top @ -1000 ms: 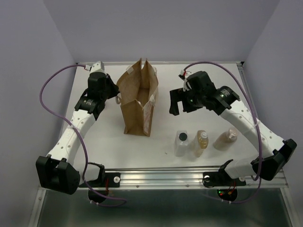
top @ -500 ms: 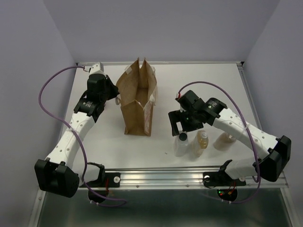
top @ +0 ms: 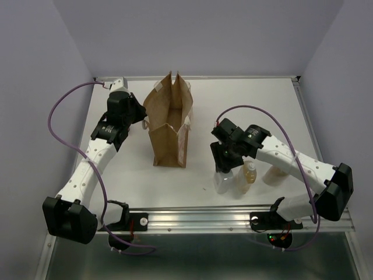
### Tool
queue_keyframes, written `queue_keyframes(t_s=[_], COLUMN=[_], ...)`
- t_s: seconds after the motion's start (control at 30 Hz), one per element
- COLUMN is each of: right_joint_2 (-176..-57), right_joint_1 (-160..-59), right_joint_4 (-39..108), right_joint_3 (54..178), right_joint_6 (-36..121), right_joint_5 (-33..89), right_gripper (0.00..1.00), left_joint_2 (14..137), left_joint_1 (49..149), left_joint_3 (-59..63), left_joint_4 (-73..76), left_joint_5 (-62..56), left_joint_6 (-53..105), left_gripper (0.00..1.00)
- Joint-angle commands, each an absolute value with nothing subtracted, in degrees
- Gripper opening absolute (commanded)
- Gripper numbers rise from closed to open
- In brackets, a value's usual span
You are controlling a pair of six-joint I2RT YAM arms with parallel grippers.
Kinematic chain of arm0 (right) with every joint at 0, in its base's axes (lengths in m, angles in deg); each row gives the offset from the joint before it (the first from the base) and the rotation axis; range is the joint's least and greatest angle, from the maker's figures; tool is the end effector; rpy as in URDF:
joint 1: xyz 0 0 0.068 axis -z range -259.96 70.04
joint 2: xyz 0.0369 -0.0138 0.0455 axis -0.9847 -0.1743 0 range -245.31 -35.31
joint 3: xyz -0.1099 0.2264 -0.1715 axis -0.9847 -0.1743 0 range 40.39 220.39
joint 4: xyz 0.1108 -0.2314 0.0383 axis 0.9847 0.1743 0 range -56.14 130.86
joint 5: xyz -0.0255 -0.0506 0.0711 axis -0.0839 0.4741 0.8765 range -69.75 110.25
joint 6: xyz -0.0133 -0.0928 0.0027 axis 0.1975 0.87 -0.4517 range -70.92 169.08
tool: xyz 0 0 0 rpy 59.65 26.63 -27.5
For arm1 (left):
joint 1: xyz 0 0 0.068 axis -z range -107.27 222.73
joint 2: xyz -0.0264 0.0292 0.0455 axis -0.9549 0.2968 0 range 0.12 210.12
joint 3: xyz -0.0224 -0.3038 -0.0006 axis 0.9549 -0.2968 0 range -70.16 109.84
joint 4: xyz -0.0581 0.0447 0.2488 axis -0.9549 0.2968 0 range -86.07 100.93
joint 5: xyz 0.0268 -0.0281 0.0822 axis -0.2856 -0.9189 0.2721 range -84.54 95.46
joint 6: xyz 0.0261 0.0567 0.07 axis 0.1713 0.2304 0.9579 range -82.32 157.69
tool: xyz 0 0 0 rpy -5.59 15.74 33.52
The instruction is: Place the personal care products into the canvas bag
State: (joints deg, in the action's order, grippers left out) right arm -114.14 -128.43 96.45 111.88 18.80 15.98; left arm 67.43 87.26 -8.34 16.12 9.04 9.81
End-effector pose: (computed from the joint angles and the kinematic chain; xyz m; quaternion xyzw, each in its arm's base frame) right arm 0.1806 0.1944 0.2843 -0.1492 0.9727 0.0821 0.1579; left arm 0.2955 -0.0712 0.3757 -0.1120 0.7993 -0.1898 0.5590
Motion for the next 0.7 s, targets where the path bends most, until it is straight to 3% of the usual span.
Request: queue_keyframes(t_s=[0.0, 0.27, 0.4, 0.67], right_joint_2=[-113.7, -114.2, -117.1, -132.6], right_joint_1=[-128.7, -128.7, -128.7, -128.7], right_joint_4=[96.3, 90.9, 83.2, 81.5], right_joint_3=[116.5, 138.5, 152.7, 178.5], right_joint_6=[20.9, 24.3, 28.8, 32.6], right_joint_5=[11.0, -6.7, -4.6, -1.1], right_gripper=[0.01, 0.01, 0.01, 0.01], left_joint_2=[65.8, 65.6, 65.9, 65.5], left_joint_1=[87.3, 87.4, 87.4, 87.4], left_joint_3=[-8.4, -8.1, -8.5, -8.6], left_joint_4=[14.1, 14.1, 14.1, 14.0], left_joint_5=[9.0, 8.9, 8.9, 8.8], left_joint_6=[11.9, 12.2, 11.8, 11.4], left_gripper=[0.0, 0.0, 0.0, 0.0])
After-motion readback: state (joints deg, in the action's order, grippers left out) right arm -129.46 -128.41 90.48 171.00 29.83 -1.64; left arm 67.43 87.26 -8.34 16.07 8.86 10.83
